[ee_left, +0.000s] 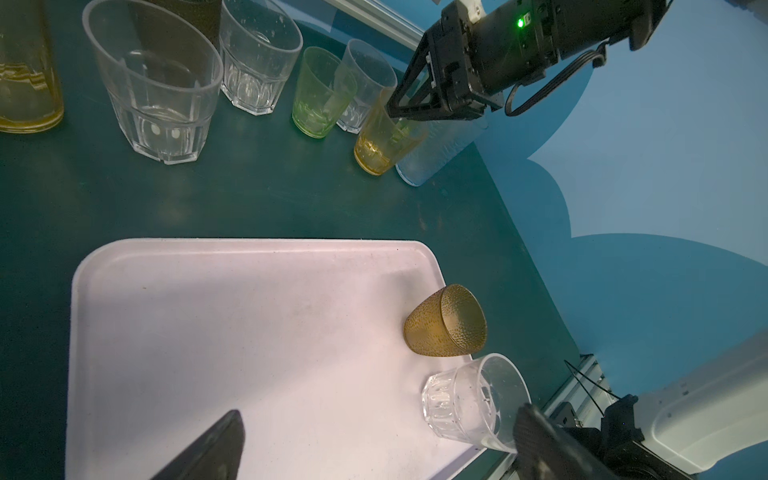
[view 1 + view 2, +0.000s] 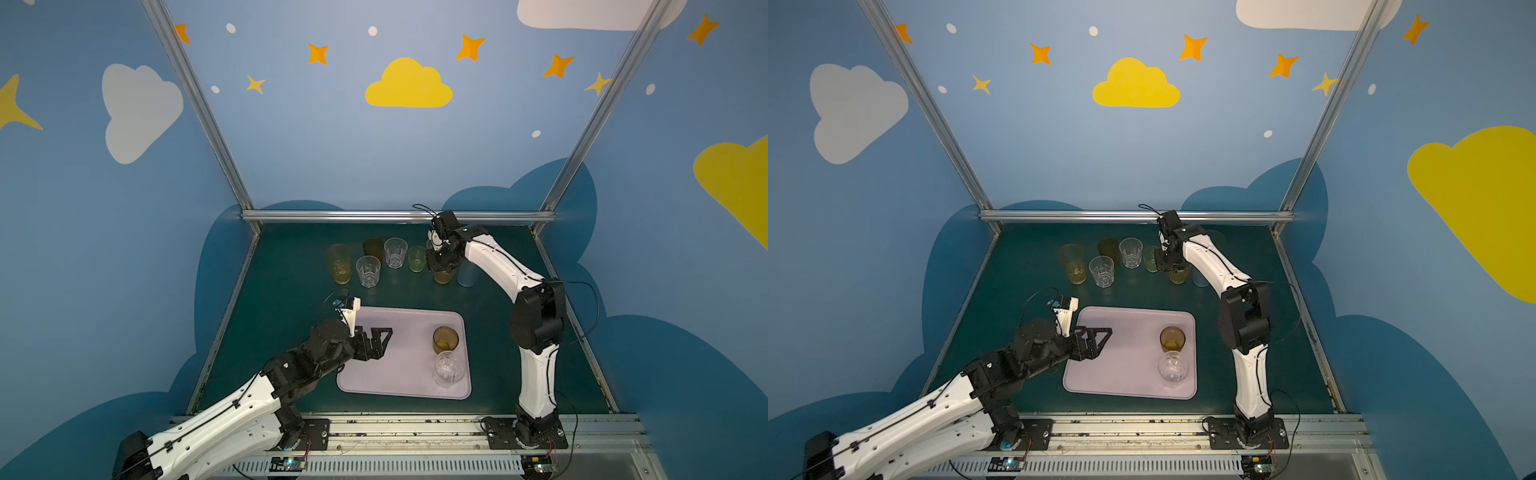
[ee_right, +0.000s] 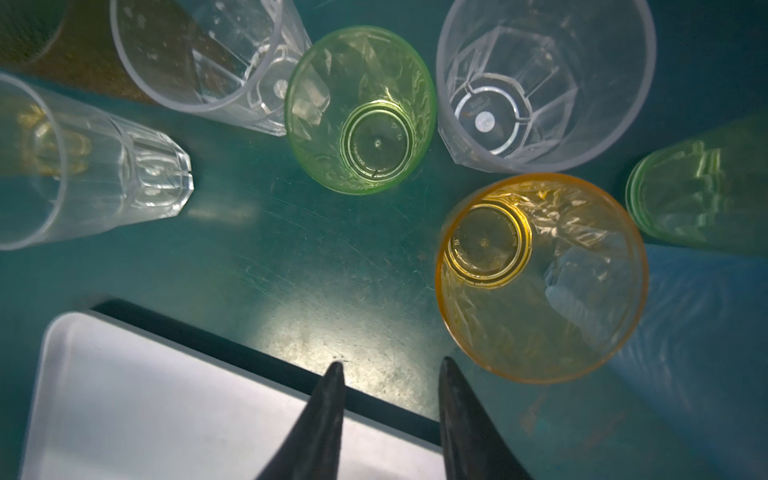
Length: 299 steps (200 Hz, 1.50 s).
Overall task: Place the glasses into the tray
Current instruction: 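Position the open right gripper above the yellow glass among the row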
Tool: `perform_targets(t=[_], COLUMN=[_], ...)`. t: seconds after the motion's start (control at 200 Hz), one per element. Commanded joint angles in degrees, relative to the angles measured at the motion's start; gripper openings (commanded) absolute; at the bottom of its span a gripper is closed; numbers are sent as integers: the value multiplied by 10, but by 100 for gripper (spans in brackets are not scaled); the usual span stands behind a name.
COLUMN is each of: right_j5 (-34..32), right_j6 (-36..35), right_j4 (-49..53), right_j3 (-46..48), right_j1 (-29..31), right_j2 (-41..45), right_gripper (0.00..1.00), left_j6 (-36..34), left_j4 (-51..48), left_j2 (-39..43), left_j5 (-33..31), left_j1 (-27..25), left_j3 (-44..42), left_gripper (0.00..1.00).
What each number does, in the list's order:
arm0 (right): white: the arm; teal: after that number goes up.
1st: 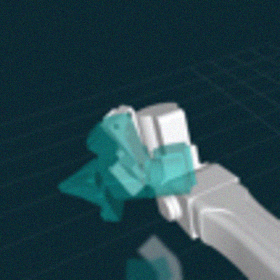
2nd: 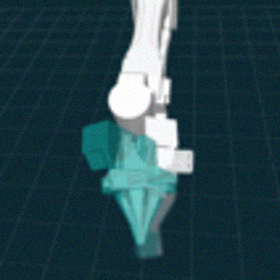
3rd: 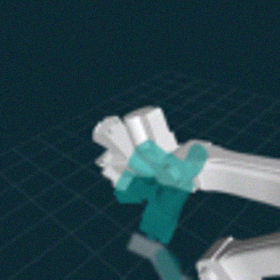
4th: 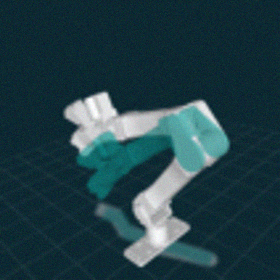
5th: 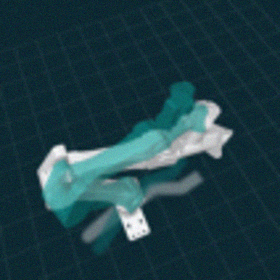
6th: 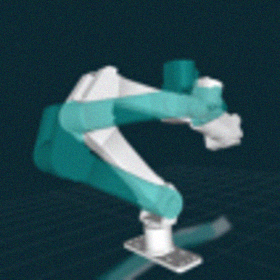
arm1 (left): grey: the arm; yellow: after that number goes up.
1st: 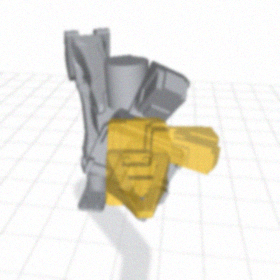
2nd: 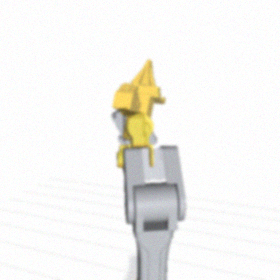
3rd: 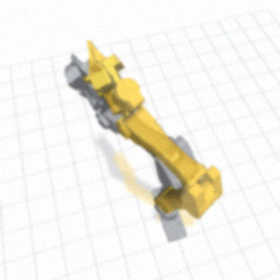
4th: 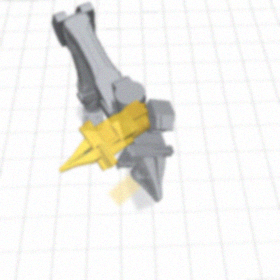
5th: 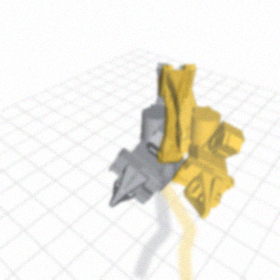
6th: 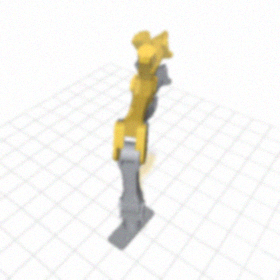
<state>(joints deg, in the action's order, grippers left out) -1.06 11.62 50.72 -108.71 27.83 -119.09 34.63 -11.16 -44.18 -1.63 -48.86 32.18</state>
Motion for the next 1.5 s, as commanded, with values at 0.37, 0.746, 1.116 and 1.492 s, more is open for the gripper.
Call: perform_targets(t=[0.37, 0.746, 1.116, 1.492], right_j5=[-42, -46, -70, -77], right_j6=[-20, -25, -30, -35], right_j4=[22, 25, 28, 33], right_j3=[-33, -37, -44, -69], right_j1=[-4, -2, -3, -4], right_j2=[-43, -37, -40, -72], right_gripper=[31, 30, 31, 31], left_j6=[3, 1, 2, 1], left_j4=[-1, 1, 3, 0], left_j2=[-26, -33, -41, -42], left_j5=[-1, -3, 0, 0], left_j1=[3, 4, 5, 9], left_j3=[29, 28, 31, 29], left_gripper=[100, 100, 100, 100])
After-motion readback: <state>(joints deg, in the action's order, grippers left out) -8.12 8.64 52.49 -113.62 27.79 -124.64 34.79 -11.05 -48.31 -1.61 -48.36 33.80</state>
